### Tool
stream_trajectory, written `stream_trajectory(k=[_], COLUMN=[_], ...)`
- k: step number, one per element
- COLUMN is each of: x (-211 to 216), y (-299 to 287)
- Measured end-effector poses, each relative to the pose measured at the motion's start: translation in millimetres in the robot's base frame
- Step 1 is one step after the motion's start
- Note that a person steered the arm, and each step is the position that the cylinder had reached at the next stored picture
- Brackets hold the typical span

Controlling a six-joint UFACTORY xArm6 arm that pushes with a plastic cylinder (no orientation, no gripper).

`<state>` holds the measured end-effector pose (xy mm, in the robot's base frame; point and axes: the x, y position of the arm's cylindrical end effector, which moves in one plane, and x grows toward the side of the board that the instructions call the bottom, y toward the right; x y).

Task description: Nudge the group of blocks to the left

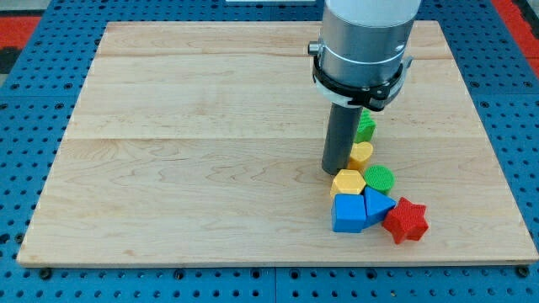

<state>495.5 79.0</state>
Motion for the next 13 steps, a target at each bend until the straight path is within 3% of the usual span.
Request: stream_trajectory(k=[4, 5, 6, 7, 10, 12, 13], x=[33, 54, 118, 123, 123, 122, 121], y=[-19, -64, -73, -65, 82, 220, 192])
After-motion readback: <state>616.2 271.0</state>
